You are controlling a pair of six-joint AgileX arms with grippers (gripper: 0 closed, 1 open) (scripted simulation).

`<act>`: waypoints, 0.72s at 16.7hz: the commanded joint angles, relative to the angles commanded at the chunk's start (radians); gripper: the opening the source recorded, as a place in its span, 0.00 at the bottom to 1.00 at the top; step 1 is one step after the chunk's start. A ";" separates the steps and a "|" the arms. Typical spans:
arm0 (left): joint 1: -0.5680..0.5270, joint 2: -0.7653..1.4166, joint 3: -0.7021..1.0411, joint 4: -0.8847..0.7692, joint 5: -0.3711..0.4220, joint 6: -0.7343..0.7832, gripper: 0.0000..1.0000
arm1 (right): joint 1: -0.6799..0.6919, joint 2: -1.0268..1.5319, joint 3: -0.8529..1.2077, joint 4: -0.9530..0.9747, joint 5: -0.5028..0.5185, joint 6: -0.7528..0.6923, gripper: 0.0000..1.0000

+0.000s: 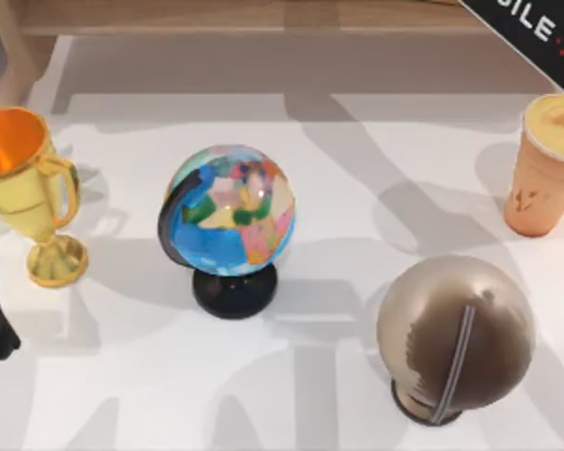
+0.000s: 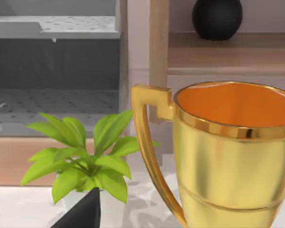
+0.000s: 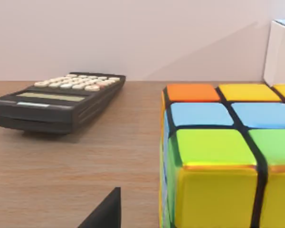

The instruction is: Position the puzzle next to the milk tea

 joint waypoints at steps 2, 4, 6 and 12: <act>0.000 0.000 0.000 0.000 0.000 0.000 1.00 | 0.000 0.000 0.000 0.000 0.000 0.000 0.55; 0.000 0.000 0.000 0.000 0.000 0.000 1.00 | 0.000 0.000 0.000 0.000 0.000 0.000 0.40; 0.000 0.000 0.000 0.000 0.000 0.000 1.00 | 0.000 0.000 0.000 0.000 0.000 0.000 0.25; 0.000 0.000 0.000 0.000 0.000 0.000 1.00 | 0.000 0.000 0.000 0.000 0.000 0.000 0.00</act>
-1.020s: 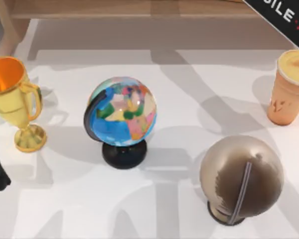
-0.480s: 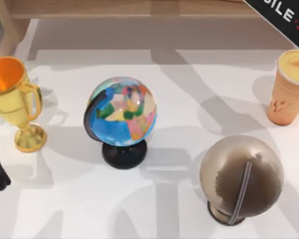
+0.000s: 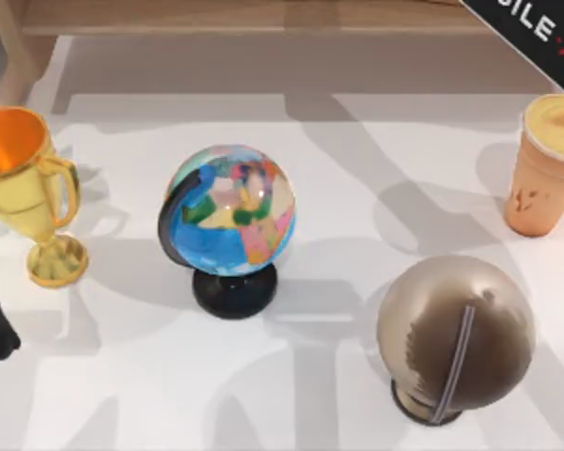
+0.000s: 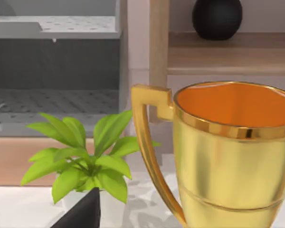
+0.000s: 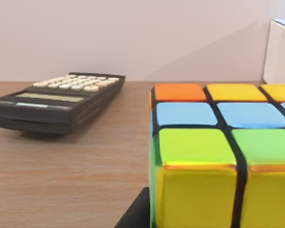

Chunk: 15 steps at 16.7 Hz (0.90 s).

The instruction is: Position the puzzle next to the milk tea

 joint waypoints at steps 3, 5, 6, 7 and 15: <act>0.000 0.000 0.000 0.000 0.000 0.000 1.00 | 0.000 0.000 0.000 0.000 0.000 0.000 0.00; 0.000 0.000 0.000 0.000 0.000 0.000 1.00 | 0.000 0.000 0.000 0.000 0.000 0.000 0.00; 0.000 0.000 0.000 0.000 0.000 0.000 1.00 | 0.004 -0.001 0.000 0.000 -0.001 0.002 0.00; 0.000 0.000 0.000 0.000 0.000 0.000 1.00 | 0.006 0.000 0.002 0.001 -0.002 0.000 0.00; 0.000 0.000 0.000 0.000 0.000 0.000 1.00 | 0.122 -0.022 0.093 0.114 -0.017 -0.040 0.00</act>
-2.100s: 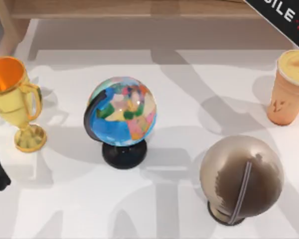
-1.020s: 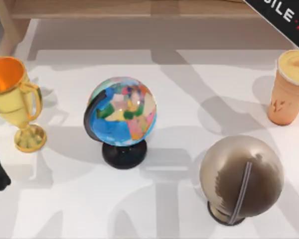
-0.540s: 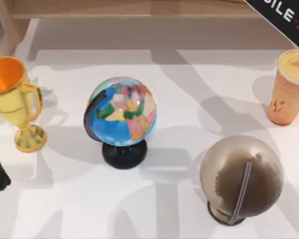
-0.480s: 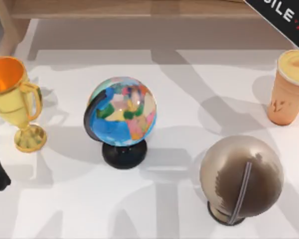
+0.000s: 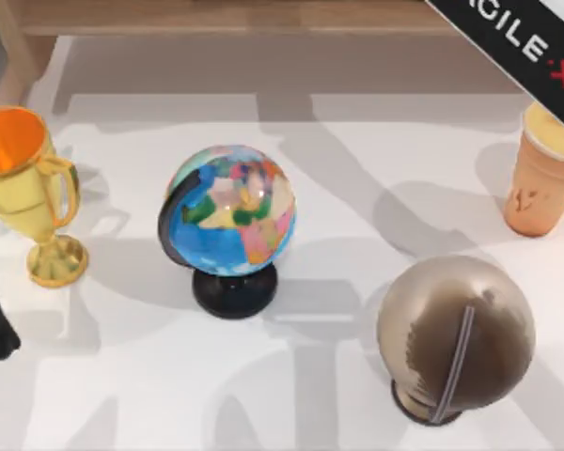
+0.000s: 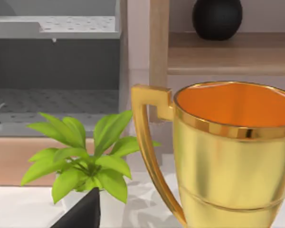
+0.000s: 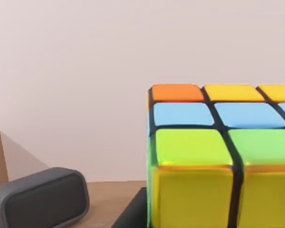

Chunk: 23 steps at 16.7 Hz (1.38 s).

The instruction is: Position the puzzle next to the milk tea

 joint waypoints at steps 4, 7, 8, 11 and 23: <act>0.000 0.000 0.000 0.000 0.000 0.000 1.00 | -0.039 0.005 -0.009 -0.046 0.019 0.020 0.00; 0.000 0.000 0.000 0.000 0.000 0.000 1.00 | -0.092 0.038 0.017 -0.155 0.019 0.034 0.00; 0.000 0.000 0.000 0.000 0.000 0.000 1.00 | -0.107 0.053 0.026 -0.178 0.017 0.038 0.00; 0.000 0.000 0.000 0.000 0.000 0.000 1.00 | -0.118 0.066 0.031 -0.194 0.016 0.041 0.00; 0.000 0.000 0.000 0.000 0.000 0.000 1.00 | -0.018 -0.069 0.007 -0.463 -0.366 0.328 0.00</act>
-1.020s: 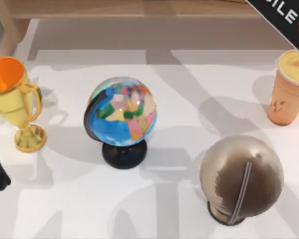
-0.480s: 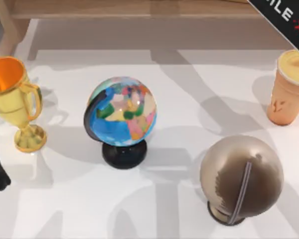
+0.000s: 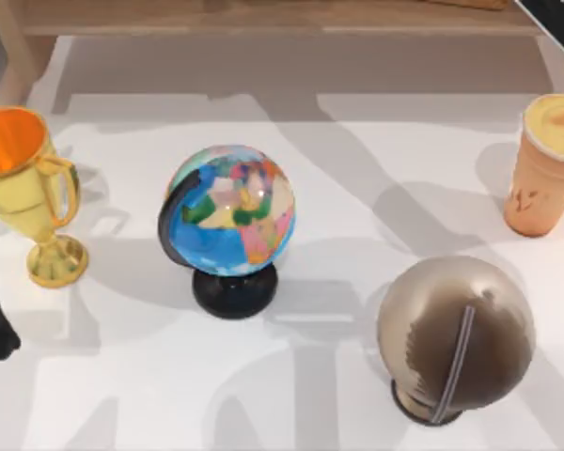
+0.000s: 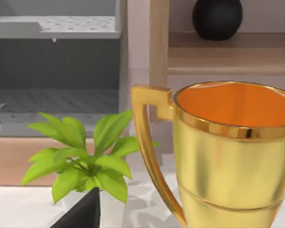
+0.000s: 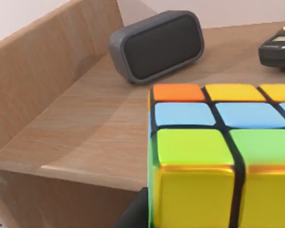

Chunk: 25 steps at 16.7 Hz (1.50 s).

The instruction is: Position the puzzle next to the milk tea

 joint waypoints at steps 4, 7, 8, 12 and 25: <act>0.000 0.000 0.000 0.000 0.000 0.000 1.00 | -0.022 0.009 -0.083 -0.315 -0.192 0.120 0.00; 0.000 0.000 0.000 0.000 0.000 0.000 1.00 | -0.102 0.061 -0.167 -0.553 -0.267 0.162 0.00; 0.000 0.000 0.000 0.000 0.000 0.000 1.00 | -0.133 0.080 -0.195 -0.626 -0.280 0.166 0.00; 0.000 0.000 0.000 0.000 0.000 0.000 1.00 | -0.245 0.153 -0.288 -0.842 -0.279 0.152 0.00; 0.000 0.000 0.000 0.000 0.000 0.000 1.00 | -0.281 0.184 -0.312 -0.893 -0.262 0.140 0.00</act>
